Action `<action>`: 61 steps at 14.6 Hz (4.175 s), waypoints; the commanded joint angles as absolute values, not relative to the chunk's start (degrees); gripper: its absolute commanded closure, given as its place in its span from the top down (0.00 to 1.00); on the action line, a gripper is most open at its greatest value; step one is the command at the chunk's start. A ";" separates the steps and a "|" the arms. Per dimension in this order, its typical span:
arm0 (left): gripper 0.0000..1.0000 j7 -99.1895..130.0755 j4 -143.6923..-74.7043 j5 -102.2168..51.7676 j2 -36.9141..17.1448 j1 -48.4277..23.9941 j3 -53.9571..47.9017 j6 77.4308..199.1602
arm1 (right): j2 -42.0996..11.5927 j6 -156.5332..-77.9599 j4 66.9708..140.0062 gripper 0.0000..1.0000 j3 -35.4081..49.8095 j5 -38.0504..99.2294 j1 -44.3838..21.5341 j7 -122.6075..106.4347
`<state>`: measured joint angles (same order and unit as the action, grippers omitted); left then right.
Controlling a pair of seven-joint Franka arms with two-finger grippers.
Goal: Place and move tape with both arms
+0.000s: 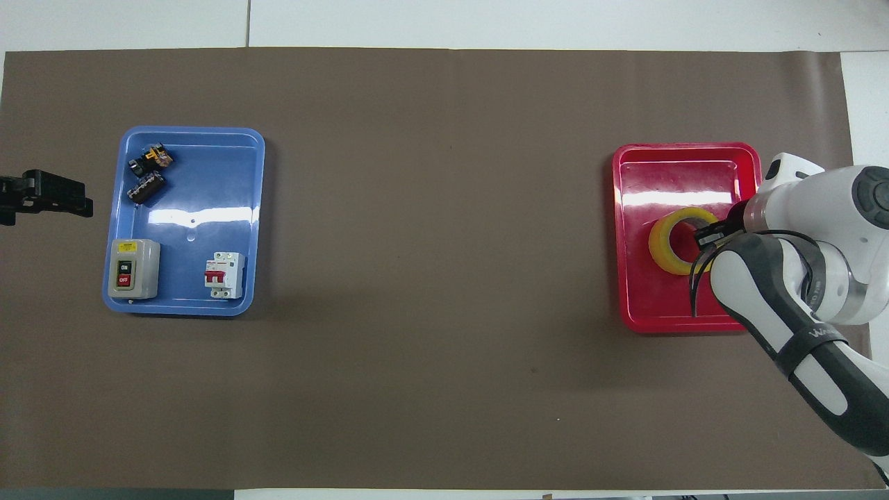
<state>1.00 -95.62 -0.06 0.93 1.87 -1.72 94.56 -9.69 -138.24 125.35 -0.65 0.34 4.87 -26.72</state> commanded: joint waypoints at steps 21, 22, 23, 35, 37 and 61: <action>1.00 0.18 -95.19 -1.14 1.14 2.02 -1.76 93.52 | -2.64 -95.74 91.77 1.00 0.09 -3.87 -0.27 5.18; 1.00 0.18 -95.19 -1.14 1.14 2.02 -1.67 93.60 | -1.51 -93.45 90.89 1.00 -0.17 -2.30 0.26 5.45; 1.00 0.18 -95.19 -1.14 1.14 2.02 -1.67 93.52 | -0.10 -91.60 90.79 1.00 -0.44 -1.76 1.48 5.54; 1.00 0.18 -95.19 -1.14 1.14 2.02 -1.67 93.52 | 3.16 -88.24 94.48 1.00 -0.87 -1.84 0.71 6.33; 1.00 0.18 -95.19 -1.14 1.14 2.02 -1.67 93.52 | 3.16 -88.33 94.57 1.00 -3.51 -2.02 -1.49 6.33; 1.00 0.18 -95.19 -1.14 1.14 2.02 -1.76 93.60 | 1.49 -87.54 90.44 1.00 -1.67 -1.14 -1.67 3.34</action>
<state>1.00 -95.62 -0.06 0.93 1.87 -1.75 94.55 1.73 -86.75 90.76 -1.97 -1.19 -1.99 5.09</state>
